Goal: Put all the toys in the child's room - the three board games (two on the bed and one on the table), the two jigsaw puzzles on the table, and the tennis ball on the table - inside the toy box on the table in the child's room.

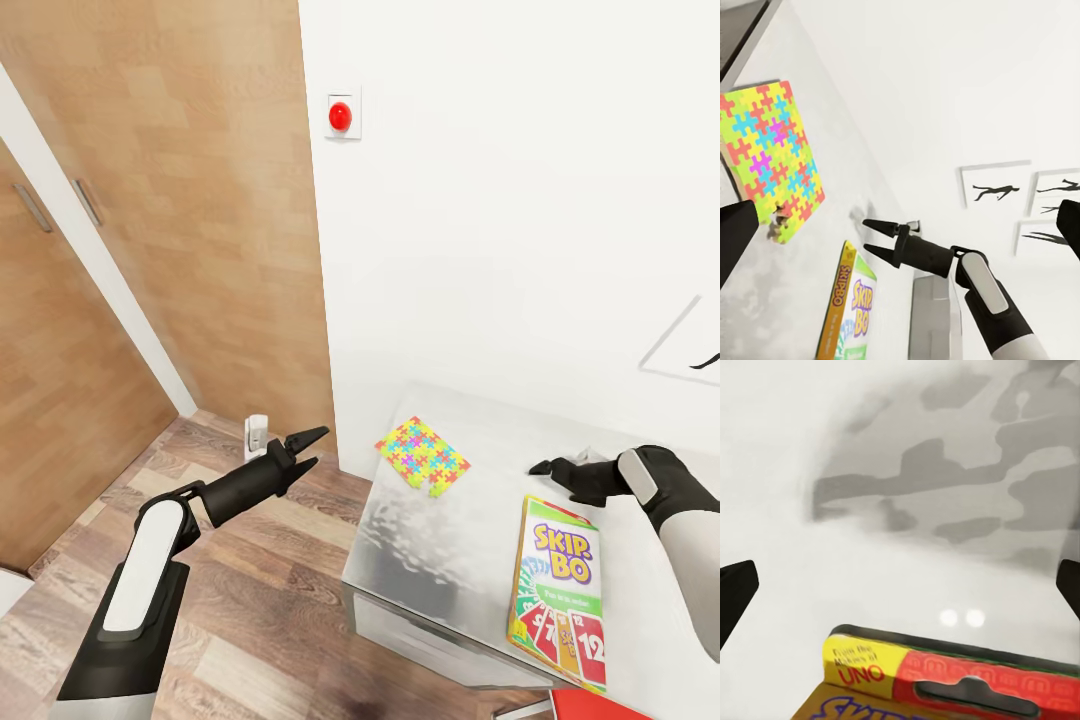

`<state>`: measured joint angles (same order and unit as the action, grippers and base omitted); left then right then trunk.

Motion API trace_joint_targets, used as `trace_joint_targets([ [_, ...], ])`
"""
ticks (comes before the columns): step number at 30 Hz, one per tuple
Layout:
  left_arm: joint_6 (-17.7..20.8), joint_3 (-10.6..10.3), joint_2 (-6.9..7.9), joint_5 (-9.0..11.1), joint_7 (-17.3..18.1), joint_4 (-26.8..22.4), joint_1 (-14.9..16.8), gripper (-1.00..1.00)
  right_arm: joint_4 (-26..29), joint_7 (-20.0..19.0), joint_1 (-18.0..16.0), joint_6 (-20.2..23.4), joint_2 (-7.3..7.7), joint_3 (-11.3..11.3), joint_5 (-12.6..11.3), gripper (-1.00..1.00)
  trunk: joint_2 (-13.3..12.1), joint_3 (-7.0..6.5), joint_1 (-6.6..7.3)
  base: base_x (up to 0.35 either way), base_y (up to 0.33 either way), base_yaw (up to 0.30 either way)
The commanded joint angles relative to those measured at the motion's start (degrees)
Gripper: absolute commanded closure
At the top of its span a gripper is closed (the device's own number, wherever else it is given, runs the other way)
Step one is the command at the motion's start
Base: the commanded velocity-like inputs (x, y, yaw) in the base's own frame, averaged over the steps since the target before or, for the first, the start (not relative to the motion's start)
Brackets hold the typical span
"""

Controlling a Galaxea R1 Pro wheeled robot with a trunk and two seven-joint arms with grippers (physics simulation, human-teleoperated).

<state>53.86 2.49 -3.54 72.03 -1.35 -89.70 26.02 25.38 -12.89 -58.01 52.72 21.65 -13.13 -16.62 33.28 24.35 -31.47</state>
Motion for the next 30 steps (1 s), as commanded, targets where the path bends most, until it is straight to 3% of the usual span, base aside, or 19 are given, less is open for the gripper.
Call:
trace_joint_targets([
  [1,0.4,0.1,-0.06,0.2,-0.1,0.0,0.0,-1.0,0.0,-0.5,0.0,0.3,-0.04,-0.3,0.6,-1.0,0.1,0.08,-0.02,-0.006,0.0,0.0],
  [18,0.4,0.1,-0.06,0.4,-0.1,0.0,0.0,-1.0,-0.1,-0.5,0.0,0.3,-0.14,-0.3,0.6,-1.0,0.1,0.08,-0.02,-0.181,0.0,0.0],
  [30,0.4,0.1,-0.06,0.5,-0.1,0.0,0.0,-1.0,-0.1,-0.5,0.0,0.3,-0.48,-0.3,0.6,-1.0,0.1,0.08,-0.02,-0.049,0.0,0.0],
])
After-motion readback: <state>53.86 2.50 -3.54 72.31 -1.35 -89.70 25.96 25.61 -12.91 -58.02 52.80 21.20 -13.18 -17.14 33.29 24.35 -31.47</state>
